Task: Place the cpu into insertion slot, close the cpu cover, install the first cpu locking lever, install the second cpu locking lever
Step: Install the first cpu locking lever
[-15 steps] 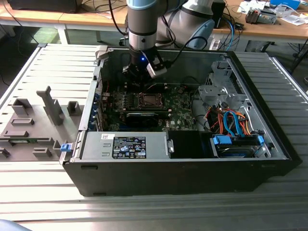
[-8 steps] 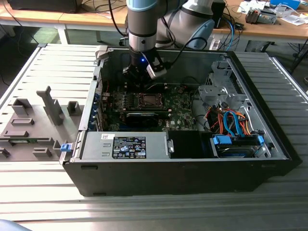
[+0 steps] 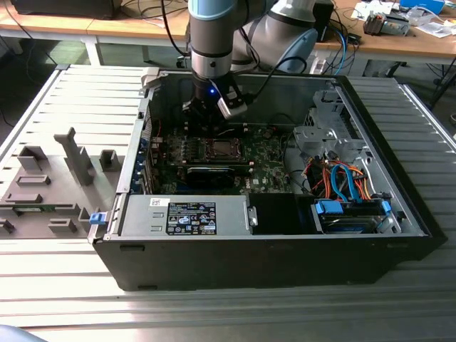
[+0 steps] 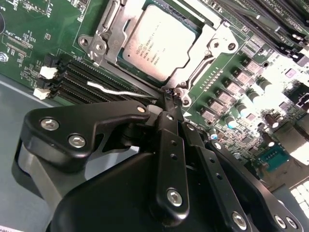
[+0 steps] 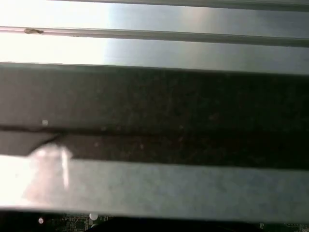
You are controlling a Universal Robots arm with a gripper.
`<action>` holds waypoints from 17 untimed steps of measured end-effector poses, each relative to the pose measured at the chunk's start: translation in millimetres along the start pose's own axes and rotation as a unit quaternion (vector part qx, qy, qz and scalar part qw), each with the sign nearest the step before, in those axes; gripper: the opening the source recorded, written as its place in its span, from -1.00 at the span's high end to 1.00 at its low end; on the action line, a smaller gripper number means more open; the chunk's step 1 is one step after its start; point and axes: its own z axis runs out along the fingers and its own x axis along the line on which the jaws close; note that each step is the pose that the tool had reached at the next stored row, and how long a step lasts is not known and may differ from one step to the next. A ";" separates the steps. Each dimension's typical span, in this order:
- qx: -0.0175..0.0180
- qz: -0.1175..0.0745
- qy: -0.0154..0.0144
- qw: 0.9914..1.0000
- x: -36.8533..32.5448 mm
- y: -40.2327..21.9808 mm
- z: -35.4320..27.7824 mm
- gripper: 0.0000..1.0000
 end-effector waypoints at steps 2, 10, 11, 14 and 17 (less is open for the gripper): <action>0.000 -0.001 0.000 1.000 -2.1 -0.2 1.8 0.79; 0.000 -0.003 0.000 1.000 -7.1 0.3 4.5 0.79; 0.000 -0.004 0.000 1.000 -7.1 1.1 4.5 0.79; 0.000 -0.007 0.000 1.000 -7.3 4.7 4.7 0.79; 0.000 -0.010 0.000 1.000 -8.4 5.7 4.7 0.79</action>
